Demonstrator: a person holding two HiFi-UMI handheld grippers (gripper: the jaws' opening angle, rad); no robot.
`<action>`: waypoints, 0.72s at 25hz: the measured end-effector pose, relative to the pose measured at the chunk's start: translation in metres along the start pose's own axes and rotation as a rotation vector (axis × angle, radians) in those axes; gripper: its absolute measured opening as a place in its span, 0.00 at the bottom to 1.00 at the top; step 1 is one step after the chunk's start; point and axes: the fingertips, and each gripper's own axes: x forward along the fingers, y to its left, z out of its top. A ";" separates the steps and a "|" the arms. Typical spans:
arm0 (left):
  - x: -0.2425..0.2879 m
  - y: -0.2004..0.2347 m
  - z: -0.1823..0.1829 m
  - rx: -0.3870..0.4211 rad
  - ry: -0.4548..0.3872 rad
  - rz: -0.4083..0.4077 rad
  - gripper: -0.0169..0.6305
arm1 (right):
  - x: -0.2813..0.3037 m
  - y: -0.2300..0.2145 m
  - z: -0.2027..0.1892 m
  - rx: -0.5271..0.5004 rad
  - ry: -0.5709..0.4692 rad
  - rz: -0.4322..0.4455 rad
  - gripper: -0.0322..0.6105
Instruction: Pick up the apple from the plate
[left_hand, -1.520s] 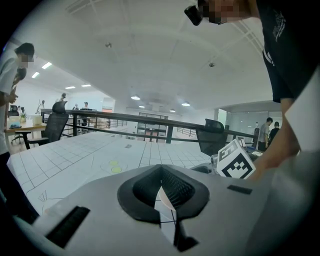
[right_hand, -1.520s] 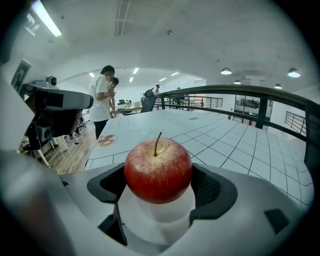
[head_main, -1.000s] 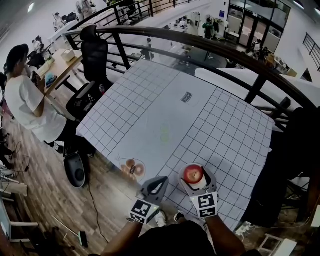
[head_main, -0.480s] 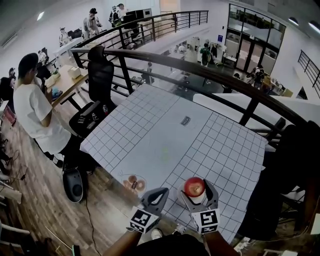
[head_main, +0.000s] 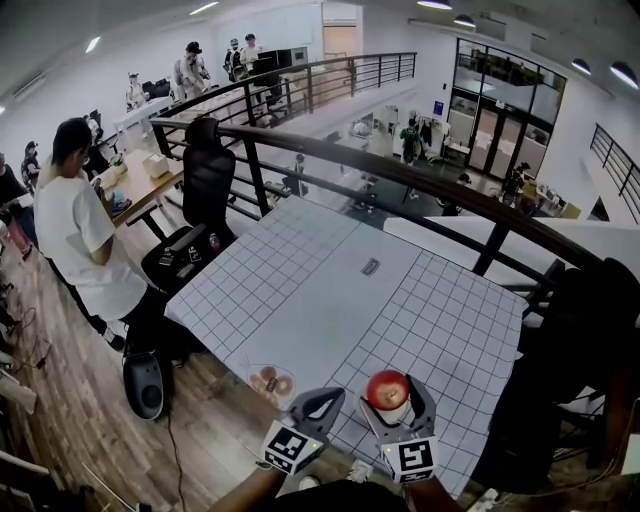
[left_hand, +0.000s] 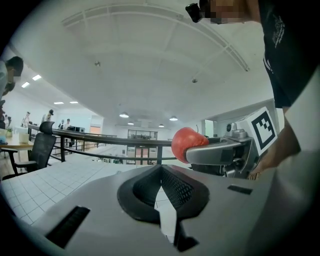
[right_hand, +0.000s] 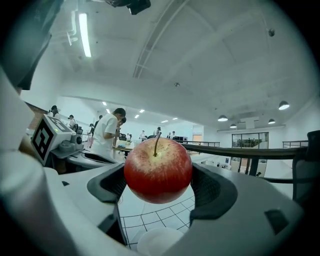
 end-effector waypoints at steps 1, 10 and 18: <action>-0.002 -0.001 -0.001 0.001 -0.002 -0.001 0.06 | -0.002 0.003 0.002 -0.005 -0.003 0.000 0.68; -0.026 -0.007 0.002 0.007 -0.015 -0.005 0.06 | -0.017 0.020 0.005 -0.011 0.014 -0.035 0.68; -0.017 -0.008 0.006 0.010 -0.019 -0.011 0.06 | -0.018 0.007 0.004 -0.008 0.009 -0.054 0.68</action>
